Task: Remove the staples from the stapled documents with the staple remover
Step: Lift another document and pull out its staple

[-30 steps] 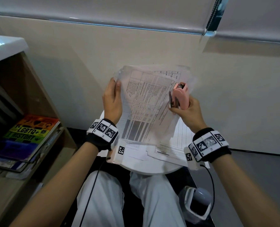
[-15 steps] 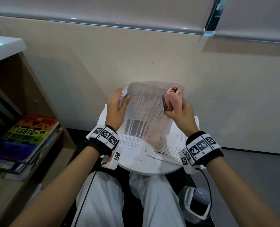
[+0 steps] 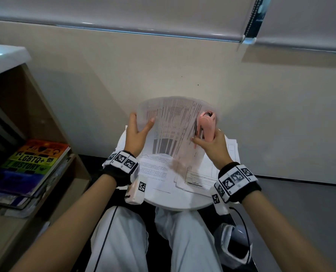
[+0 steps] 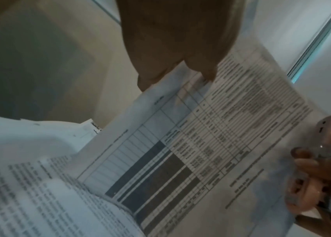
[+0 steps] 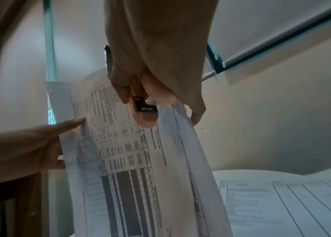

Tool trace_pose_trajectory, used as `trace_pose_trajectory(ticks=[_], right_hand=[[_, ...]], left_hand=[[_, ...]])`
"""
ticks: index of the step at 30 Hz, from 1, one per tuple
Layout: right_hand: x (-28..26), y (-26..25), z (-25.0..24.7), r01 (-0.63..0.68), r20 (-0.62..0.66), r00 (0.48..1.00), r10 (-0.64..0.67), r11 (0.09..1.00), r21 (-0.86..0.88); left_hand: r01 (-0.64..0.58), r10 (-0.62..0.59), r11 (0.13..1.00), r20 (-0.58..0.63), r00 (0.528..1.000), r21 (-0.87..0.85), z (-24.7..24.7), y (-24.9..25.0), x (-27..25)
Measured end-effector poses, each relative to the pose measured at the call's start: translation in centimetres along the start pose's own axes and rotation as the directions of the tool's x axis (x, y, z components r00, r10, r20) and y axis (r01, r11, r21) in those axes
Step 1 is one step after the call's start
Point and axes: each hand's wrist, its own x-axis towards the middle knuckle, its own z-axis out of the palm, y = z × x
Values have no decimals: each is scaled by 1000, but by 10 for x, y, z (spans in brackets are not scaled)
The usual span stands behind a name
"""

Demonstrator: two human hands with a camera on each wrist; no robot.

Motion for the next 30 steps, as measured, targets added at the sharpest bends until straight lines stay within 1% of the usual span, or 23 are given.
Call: trace_pose_trajectory(ticks=[2, 5, 7, 9, 11, 13, 18, 21, 24, 26, 28, 30], right_hand=[[5, 0, 1, -9, -23, 1000, 8, 1000, -18], [11, -8, 2, 43, -36, 998, -43, 999, 11], [13, -15, 0, 78, -6, 997, -78, 993, 89], [13, -17, -3, 81, 43, 995, -88, 987, 139], [10, -13, -2, 49, 94, 994, -61, 991, 124], [7, -7, 0, 32, 114, 993, -42, 996, 83], [8, -5, -5, 35, 45, 998, -40, 994, 106], [6, -2, -8, -6, 60, 998, 1, 996, 87], [7, -1, -7, -16, 61, 998, 11, 997, 73], [10, -4, -6, -5, 58, 998, 2, 999, 54], [12, -7, -3, 0, 35, 999, -1, 1000, 30], [16, -15, -1, 9, -34, 999, -7, 999, 52]], left_hand=[[41, -40, 998, 16, 999, -38, -1, -2, 3], [25, -26, 996, -21, 999, -80, 1, 4, 7], [4, -8, 992, -35, 999, -125, 2, 7, 8], [14, -17, 991, -20, 1000, -135, 2, 7, 4], [43, -42, 990, 11, 999, -136, 4, 2, -1], [49, -45, 990, 34, 998, -129, 9, 0, -5], [-44, 44, 991, 3, 999, -126, 8, 7, -3], [-87, 90, 993, 39, 995, -76, 8, 8, -6], [-116, 117, 993, 25, 993, -38, 11, 10, -6], [-91, 92, 995, 18, 996, -46, 12, 8, -4], [-26, 27, 999, 17, 999, -46, 11, 5, -4], [-47, 47, 999, -6, 999, -24, 11, 7, -3]])
